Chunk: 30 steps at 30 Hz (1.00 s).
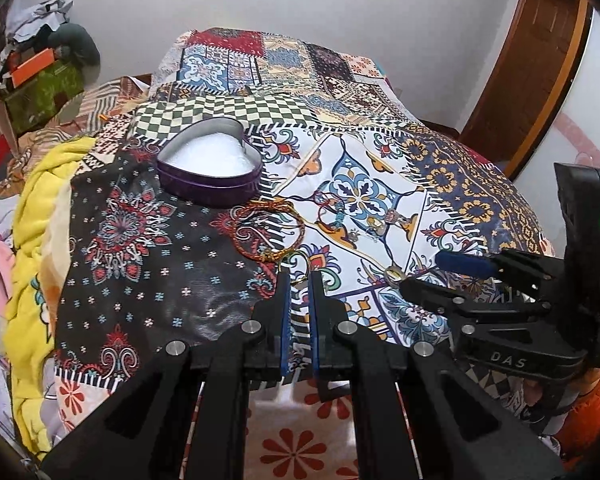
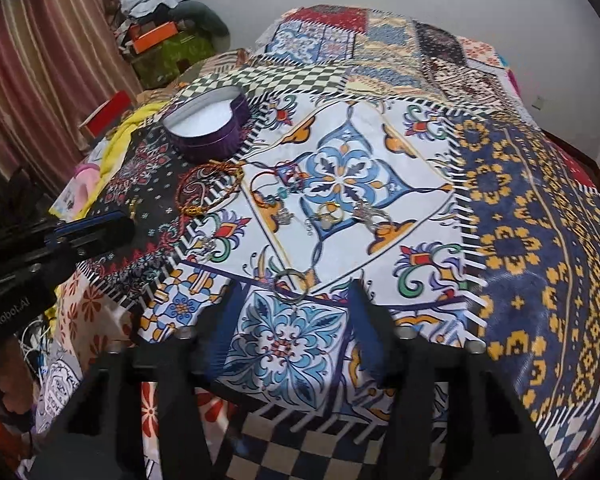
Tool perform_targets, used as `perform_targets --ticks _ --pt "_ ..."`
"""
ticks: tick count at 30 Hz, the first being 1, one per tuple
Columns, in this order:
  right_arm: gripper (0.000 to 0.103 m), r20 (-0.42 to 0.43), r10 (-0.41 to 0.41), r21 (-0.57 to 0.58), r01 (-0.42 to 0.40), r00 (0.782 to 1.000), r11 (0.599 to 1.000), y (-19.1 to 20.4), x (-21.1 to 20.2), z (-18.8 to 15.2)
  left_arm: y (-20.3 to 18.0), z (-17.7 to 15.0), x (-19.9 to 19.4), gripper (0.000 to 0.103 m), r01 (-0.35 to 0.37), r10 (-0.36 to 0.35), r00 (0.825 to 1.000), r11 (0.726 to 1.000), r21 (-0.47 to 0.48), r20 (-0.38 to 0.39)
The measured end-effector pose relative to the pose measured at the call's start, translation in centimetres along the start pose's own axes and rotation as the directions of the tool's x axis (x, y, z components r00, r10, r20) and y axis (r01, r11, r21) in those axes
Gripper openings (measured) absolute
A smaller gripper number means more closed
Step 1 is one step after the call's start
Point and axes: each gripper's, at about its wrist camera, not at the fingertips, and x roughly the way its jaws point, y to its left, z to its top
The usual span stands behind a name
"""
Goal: Organize jewelry
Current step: 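Grasp a silver ring from the quilt with the right tool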
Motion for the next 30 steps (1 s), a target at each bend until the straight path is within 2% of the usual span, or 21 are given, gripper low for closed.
perform_targets --ticks 5,8,11,20,30 --pt "0.051 -0.03 -0.002 -0.022 0.002 1.0 1.0 0.3 1.2 0.3 0.3 -0.2 0.2 0.006 0.008 -0.008 1.0 1.0 -0.01 -0.001" --pt "0.033 -0.062 -0.001 -0.027 -0.001 0.998 1.0 0.4 2.6 0.3 0.6 -0.1 0.1 0.006 0.013 -0.013 1.0 1.0 -0.016 0.005" --pt "0.02 -0.054 -0.006 -0.026 0.005 0.999 1.0 0.2 2.8 0.5 0.8 0.1 -0.1 0.006 0.014 -0.013 1.0 1.0 -0.018 0.015" --pt "0.02 -0.037 0.001 -0.018 -0.002 0.999 1.0 0.2 2.0 1.2 1.5 0.8 -0.8 0.006 0.004 -0.002 0.999 0.999 -0.034 0.047" --pt "0.02 0.121 -0.009 -0.06 0.016 0.993 0.998 1.8 -1.5 5.1 2.4 3.0 -2.6 0.006 -0.029 0.034 0.99 0.999 -0.04 0.136"
